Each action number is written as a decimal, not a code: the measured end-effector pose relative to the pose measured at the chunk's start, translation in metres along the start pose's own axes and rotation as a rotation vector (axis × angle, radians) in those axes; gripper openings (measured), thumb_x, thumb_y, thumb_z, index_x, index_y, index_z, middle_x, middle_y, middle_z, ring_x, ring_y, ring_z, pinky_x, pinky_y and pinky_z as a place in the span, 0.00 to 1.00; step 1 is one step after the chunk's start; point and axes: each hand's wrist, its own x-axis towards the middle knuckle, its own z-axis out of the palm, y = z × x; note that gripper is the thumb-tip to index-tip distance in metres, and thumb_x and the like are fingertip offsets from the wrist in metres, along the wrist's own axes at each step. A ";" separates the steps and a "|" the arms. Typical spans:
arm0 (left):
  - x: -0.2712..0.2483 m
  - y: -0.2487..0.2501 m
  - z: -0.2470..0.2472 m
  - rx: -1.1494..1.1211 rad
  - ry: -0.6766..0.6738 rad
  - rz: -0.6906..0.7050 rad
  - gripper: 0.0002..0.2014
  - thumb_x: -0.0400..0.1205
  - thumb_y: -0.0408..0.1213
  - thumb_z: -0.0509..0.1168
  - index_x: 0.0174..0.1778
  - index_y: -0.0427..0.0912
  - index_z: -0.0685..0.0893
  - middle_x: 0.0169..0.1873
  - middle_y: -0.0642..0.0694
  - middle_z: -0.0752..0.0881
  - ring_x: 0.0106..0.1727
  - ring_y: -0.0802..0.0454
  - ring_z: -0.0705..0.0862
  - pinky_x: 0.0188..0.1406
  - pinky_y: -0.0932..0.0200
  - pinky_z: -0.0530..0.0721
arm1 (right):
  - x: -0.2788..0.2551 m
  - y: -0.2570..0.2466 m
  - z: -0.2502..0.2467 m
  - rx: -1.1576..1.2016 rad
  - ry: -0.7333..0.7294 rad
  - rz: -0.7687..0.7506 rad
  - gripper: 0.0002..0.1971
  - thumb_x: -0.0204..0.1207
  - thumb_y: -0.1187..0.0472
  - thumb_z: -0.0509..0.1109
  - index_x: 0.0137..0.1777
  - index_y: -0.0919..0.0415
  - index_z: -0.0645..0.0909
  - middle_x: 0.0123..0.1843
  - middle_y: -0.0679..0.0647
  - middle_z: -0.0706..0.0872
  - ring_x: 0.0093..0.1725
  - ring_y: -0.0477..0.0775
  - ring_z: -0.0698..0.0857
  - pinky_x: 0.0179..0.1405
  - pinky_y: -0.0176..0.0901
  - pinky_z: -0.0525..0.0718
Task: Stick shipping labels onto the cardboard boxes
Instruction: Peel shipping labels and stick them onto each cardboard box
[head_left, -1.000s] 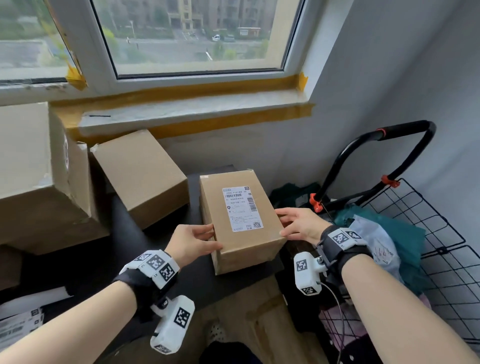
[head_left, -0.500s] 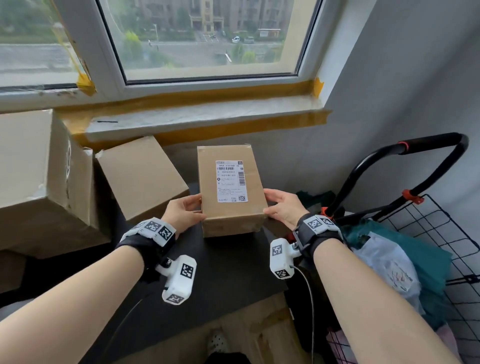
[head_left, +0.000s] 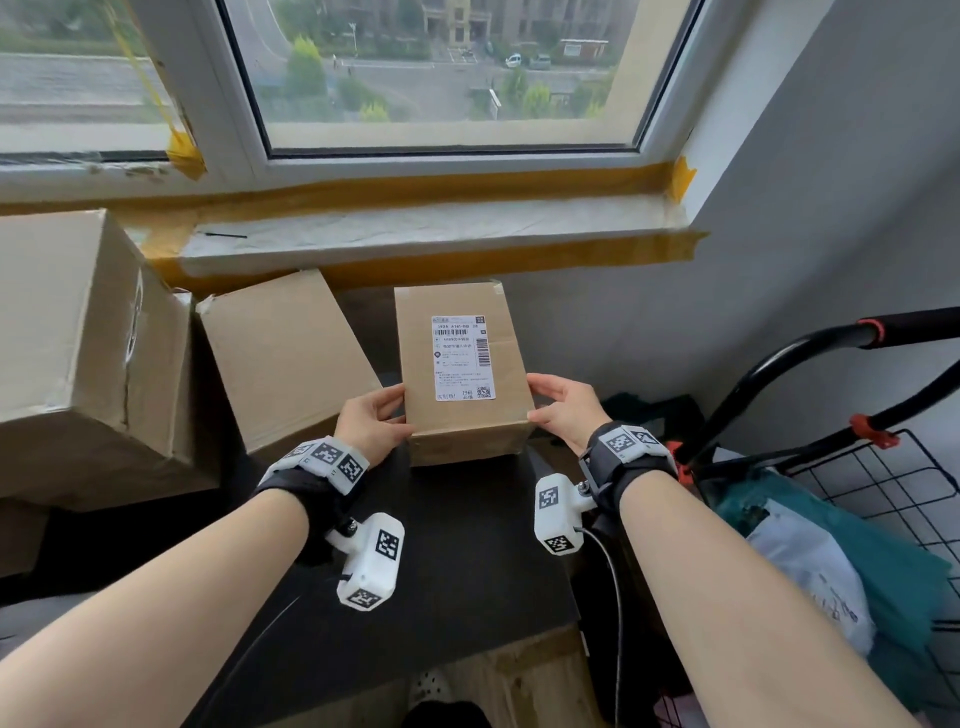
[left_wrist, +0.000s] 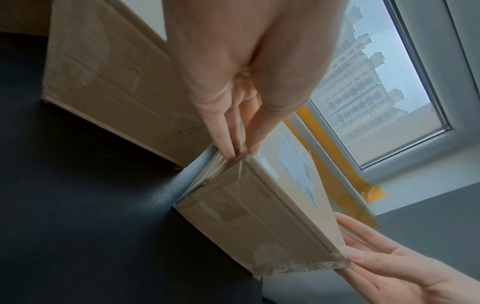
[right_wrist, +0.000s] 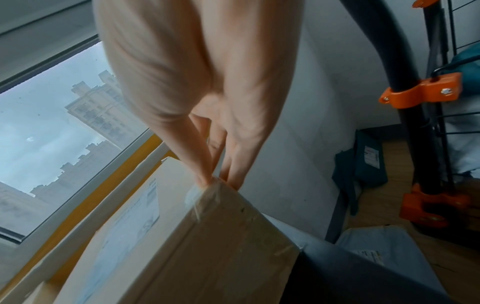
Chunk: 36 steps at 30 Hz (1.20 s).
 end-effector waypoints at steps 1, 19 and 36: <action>0.001 -0.001 0.000 0.011 0.000 0.003 0.34 0.71 0.14 0.69 0.74 0.31 0.70 0.70 0.35 0.77 0.68 0.40 0.80 0.69 0.45 0.78 | 0.001 0.002 0.000 -0.017 0.007 0.000 0.30 0.69 0.84 0.66 0.71 0.64 0.76 0.70 0.57 0.80 0.70 0.53 0.78 0.58 0.42 0.85; -0.030 0.019 -0.051 0.900 0.103 0.377 0.18 0.83 0.37 0.60 0.69 0.47 0.78 0.62 0.43 0.85 0.63 0.42 0.83 0.62 0.53 0.79 | -0.031 -0.044 0.046 -0.833 -0.023 -0.314 0.21 0.81 0.59 0.61 0.74 0.55 0.73 0.76 0.51 0.75 0.73 0.55 0.75 0.73 0.51 0.73; -0.038 -0.030 -0.143 1.008 0.176 0.006 0.23 0.86 0.43 0.51 0.79 0.53 0.62 0.83 0.39 0.52 0.74 0.35 0.71 0.68 0.43 0.76 | 0.002 -0.063 0.195 -1.000 -0.238 -0.523 0.22 0.83 0.58 0.60 0.76 0.58 0.69 0.81 0.60 0.63 0.80 0.61 0.63 0.79 0.52 0.65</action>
